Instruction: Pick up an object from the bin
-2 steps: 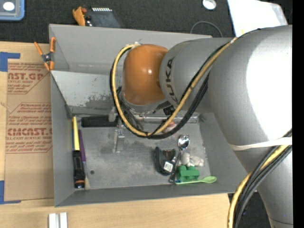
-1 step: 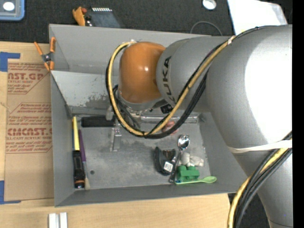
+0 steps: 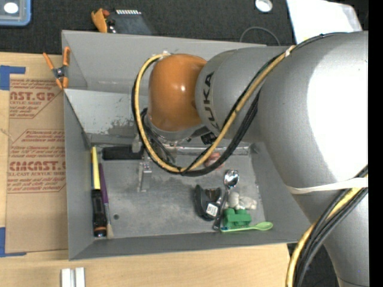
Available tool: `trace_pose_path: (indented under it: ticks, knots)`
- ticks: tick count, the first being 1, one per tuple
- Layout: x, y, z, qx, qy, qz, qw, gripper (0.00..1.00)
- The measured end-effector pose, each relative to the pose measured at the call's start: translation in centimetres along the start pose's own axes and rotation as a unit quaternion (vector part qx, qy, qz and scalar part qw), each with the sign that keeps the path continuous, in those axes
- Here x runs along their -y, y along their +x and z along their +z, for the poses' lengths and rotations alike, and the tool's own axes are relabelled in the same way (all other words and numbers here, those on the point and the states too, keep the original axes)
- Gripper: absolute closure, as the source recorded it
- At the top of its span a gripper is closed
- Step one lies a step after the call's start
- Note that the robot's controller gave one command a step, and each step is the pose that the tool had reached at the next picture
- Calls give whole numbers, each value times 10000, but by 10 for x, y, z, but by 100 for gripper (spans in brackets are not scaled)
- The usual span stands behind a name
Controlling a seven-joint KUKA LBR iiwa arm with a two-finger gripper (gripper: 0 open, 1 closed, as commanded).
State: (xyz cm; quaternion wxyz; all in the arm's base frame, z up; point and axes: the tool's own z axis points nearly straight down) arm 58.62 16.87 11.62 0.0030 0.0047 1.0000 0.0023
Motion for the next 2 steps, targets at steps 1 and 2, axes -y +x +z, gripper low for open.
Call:
trace_pose_path:
  ticks: [1, 2]
  knots:
    - [19, -4, 48, 16, -8, 442, 9990, 0]
    - [22, -5, 45, 70, -33, 449, 9990, 100]
